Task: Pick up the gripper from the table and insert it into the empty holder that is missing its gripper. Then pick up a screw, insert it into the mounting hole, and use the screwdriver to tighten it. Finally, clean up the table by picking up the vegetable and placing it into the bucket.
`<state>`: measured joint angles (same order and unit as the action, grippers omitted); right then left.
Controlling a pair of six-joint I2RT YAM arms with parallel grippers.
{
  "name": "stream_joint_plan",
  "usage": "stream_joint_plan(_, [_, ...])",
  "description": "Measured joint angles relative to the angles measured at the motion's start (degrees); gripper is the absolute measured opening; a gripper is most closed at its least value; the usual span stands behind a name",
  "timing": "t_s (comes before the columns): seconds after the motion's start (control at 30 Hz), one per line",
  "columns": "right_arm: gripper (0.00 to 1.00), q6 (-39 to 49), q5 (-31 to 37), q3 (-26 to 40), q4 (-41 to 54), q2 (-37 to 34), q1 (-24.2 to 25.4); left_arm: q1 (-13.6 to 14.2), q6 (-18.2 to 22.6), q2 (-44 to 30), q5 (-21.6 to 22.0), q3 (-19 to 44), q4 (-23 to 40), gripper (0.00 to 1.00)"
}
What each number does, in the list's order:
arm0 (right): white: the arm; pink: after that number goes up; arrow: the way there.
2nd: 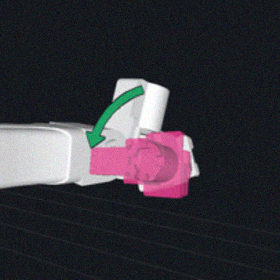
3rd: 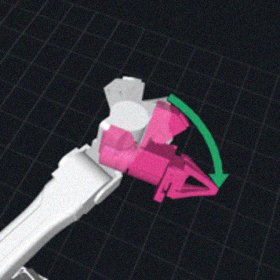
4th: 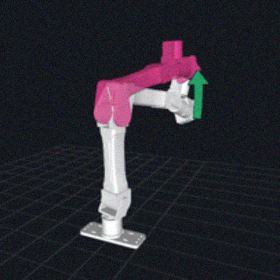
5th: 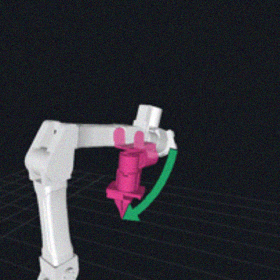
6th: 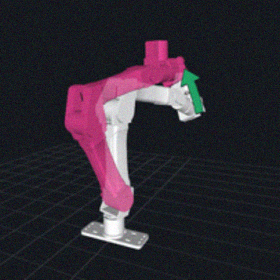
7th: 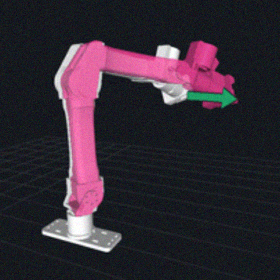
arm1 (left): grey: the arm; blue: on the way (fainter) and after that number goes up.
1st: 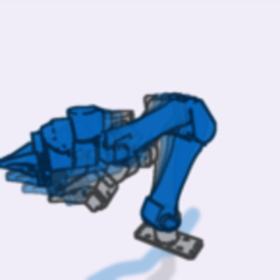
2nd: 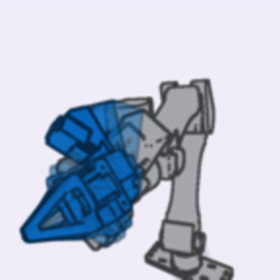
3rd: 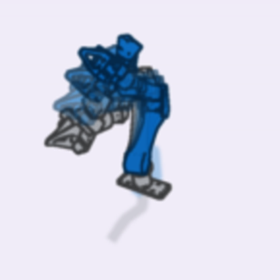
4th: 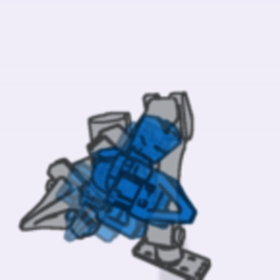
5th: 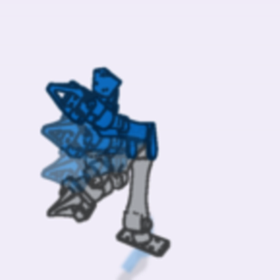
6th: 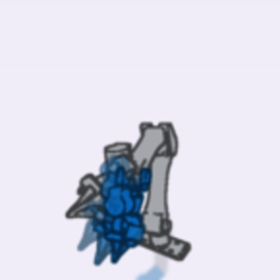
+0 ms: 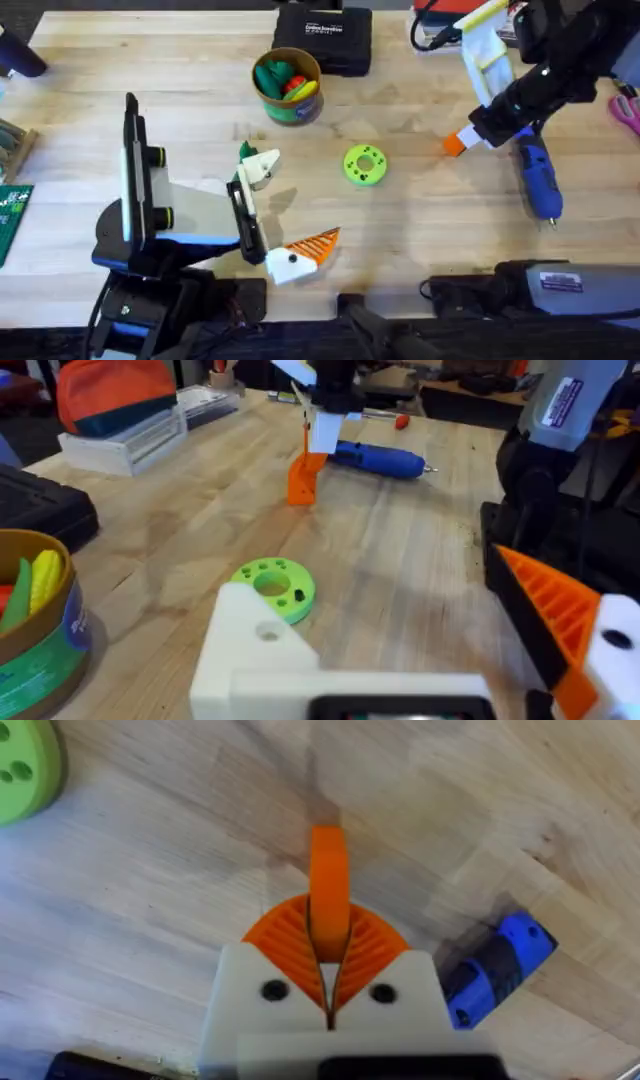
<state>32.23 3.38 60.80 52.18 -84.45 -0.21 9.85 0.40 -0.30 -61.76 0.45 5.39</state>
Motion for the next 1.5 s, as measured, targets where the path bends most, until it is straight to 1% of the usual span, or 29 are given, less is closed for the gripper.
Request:
stream_joint_plan(0.07, [0.015, 0.00, 0.01, -0.16, 0.09, 1.20, 0.00, 0.00, 0.00, -0.02, 0.00, 0.00, 0.00, 0.986])
stream_joint_plan(0.13, [0.015, -0.05, 0.00, -0.29, 0.25, 3.82, 0.00, 0.00, 0.00, -0.02, 0.00, 0.00, 0.00, 0.986])
stream_joint_plan(0.27, [0.015, -0.88, -0.38, -0.33, 1.07, 13.10, 0.00, 0.00, 0.00, -0.01, 0.00, 0.00, 0.00, 0.986])
stream_joint_plan(0.37, [0.014, -1.22, -4.31, -0.33, 3.57, 21.21, 0.80, 0.00, 0.00, -0.01, 0.00, 0.00, 0.00, 0.986])
stream_joint_plan(0.47, [0.014, -2.71, -10.26, -0.71, 4.44, 27.69, 3.11, 0.00, 0.00, -0.02, 0.00, 0.00, 0.00, 0.986])
stream_joint_plan(0.57, [0.014, -5.52, -17.60, -3.07, 4.50, 33.20, 5.80, 0.00, 0.00, -0.02, 0.00, 0.00, 0.00, 0.986])
stream_joint_plan(0.7, [0.014, -10.07, -28.88, -9.45, 1.80, 38.80, 6.86, 0.00, 0.00, -0.02, 0.00, 0.00, 0.00, 0.986])
stream_joint_plan(0.8, [0.014, -15.81, -38.98, -16.24, -4.65, 41.58, 6.86, 0.00, 0.00, -0.02, 0.00, 0.00, 0.00, 0.986])
stream_joint_plan(0.9, [0.014, -24.98, -49.17, -23.19, -13.77, 42.07, 6.86, 0.00, 0.00, 0.00, 0.00, 0.00, 0.00, 0.986])
stream_joint_plan(0.97, [0.014, -31.85, -53.47, -26.55, -18.26, 41.73, 6.86, 0.00, 0.00, 0.00, 0.00, 0.00, 0.00, 0.986])
stream_joint_plan(1.03, [0.014, -39.71, -56.50, -29.30, -21.04, 41.20, 6.62, 0.00, 0.00, 0.00, 0.00, 0.00, 0.00, 0.986])
stream_joint_plan(1.13, [0.014, -49.45, -59.15, -31.76, -22.58, 39.71, 5.30, 0.00, 0.00, -0.02, 0.00, 0.00, 0.00, 0.986])
stream_joint_plan(1.17, [0.014, -55.61, -60.51, -32.42, -22.97, 37.48, 2.67, 0.00, 0.00, 0.00, 0.00, 0.00, 0.00, 0.986])
stream_joint_plan(1.3, [0.014, -62.19, -61.54, -32.42, -27.24, 33.54, -2.51, 0.00, 0.00, -0.02, 0.00, 0.00, 0.00, 0.986])
stream_joint_plan(1.43, [0.014, -68.48, -61.90, -32.42, -35.86, 28.42, -9.01, 0.00, 0.00, -0.02, 0.00, 0.00, 0.00, 0.986])
stream_joint_plan(1.5, [0.014, -72.22, -62.05, -32.42, -41.95, 25.49, -12.42, 0.00, 0.00, -0.02, 0.00, 0.00, 0.00, 0.986])
